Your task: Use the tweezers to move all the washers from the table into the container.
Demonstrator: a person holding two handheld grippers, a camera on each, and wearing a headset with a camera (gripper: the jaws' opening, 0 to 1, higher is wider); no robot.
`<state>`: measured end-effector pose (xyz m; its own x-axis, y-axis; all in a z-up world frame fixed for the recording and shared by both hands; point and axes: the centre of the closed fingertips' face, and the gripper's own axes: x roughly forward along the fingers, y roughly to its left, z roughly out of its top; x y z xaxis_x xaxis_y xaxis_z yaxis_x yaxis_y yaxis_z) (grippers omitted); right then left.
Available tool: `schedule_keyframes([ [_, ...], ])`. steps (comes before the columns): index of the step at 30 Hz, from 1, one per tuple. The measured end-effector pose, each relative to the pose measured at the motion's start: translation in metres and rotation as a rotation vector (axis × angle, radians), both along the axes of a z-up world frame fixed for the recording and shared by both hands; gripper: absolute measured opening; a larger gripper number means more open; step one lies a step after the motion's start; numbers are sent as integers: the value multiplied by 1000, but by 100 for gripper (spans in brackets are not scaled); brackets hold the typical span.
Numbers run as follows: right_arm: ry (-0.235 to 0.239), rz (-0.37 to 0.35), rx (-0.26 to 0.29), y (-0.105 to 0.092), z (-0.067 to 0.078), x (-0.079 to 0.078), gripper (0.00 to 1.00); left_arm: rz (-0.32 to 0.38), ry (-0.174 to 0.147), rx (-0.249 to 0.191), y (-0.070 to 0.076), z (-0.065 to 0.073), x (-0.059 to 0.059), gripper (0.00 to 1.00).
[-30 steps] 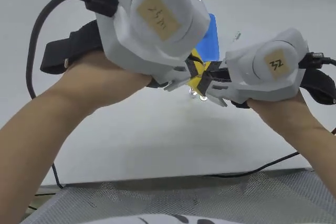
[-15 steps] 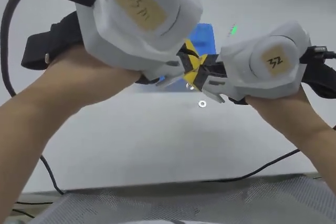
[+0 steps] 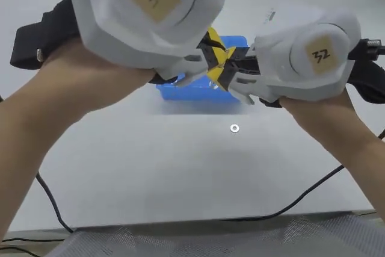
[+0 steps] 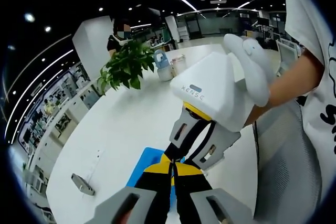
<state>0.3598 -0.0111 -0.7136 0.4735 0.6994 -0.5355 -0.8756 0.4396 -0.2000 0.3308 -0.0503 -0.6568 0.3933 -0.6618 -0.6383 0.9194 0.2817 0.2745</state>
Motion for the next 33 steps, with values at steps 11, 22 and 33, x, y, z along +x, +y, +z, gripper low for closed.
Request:
schedule_keyframes([
  [11,-20,-28,-29,1,-20,15,4,35,14,6,4,-15,9,0],
  [22,31,-31,-21,4,-37,16,3,67,59,-6,9,-37,21,0],
  [33,32,-58,19,-3,-25,12,3,64,54,-42,4,-23,16,0],
])
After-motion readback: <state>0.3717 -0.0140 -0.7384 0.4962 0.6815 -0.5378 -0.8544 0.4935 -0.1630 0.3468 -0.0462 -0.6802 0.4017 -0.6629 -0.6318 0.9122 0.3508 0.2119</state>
